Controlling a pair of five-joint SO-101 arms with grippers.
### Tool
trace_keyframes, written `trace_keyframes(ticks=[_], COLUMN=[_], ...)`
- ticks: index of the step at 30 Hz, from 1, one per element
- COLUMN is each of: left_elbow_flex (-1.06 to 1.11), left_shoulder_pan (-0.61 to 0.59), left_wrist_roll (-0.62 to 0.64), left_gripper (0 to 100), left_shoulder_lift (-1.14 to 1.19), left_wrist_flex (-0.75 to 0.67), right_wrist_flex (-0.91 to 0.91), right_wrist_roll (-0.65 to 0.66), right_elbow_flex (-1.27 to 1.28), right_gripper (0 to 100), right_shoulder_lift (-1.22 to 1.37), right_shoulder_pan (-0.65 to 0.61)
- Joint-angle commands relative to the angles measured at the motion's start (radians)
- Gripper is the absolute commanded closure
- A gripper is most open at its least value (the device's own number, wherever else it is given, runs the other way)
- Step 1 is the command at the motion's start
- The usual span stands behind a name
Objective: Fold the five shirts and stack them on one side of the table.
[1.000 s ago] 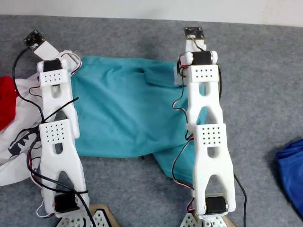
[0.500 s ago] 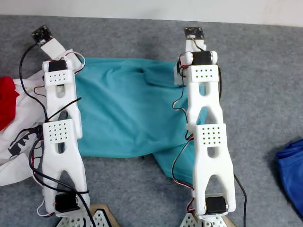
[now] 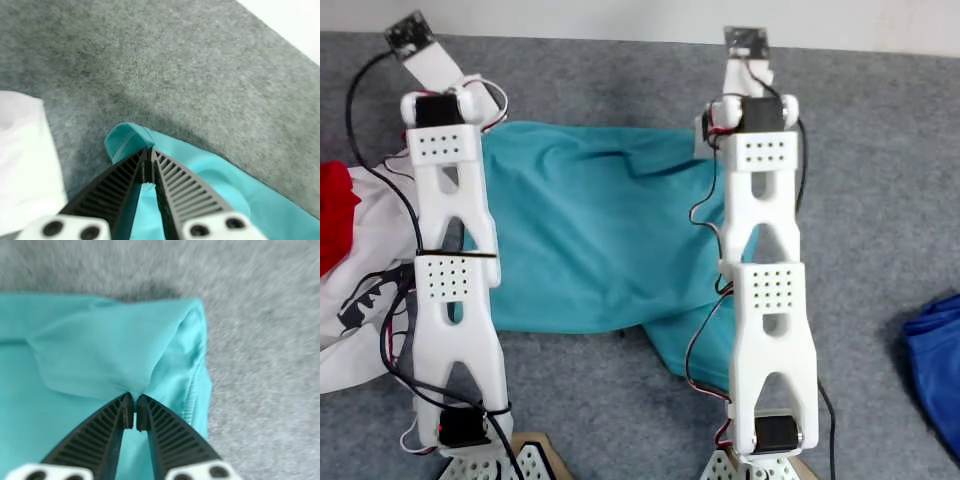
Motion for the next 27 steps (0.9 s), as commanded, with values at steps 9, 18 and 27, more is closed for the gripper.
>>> trace_keyframes(ticks=[9, 18, 27], left_elbow_flex=[-0.044, -0.024, 0.567], left_shoulder_pan=[-0.041, -0.09, -0.067], left_wrist_roll=[-0.002, -0.005, -0.046], left_gripper=[99, 99, 99], left_shoulder_lift=[-0.185, -0.326, -0.654], left_wrist_flex=[0.161, 0.275, 0.276], right_wrist_flex=[0.016, 0.016, 0.013], right_wrist_roll=[-0.008, 0.06, 0.118], right_elbow_flex=[0.171, 0.673, 1.158], right_gripper=[99.1, 99.1, 99.1], right_shoulder_lift=[-0.39, -0.8, -1.231], right_shoulder_pan=[0.044, 0.039, 0.038])
